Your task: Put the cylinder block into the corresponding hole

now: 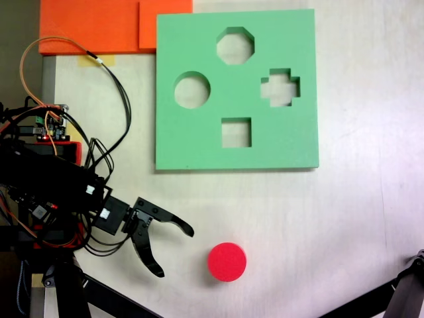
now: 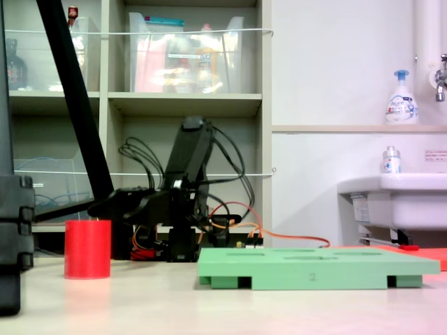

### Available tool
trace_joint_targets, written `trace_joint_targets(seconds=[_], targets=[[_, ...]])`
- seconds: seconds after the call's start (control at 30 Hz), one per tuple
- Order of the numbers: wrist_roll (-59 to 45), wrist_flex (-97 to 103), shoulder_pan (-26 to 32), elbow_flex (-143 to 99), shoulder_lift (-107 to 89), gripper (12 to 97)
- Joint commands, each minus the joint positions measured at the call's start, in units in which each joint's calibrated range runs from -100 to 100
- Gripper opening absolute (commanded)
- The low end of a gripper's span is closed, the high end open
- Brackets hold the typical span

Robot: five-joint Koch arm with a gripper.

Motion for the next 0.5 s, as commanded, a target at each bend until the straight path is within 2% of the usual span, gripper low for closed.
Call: trace_joint_targets(seconds=[0.0,0.2,0.47], targets=[[1.61,28.13,0.39,2.23,25.27,78.0],[2.15,33.62,1.27,11.60,43.85,95.6],[2.25,34.59,1.90,25.66,67.17,95.6]])
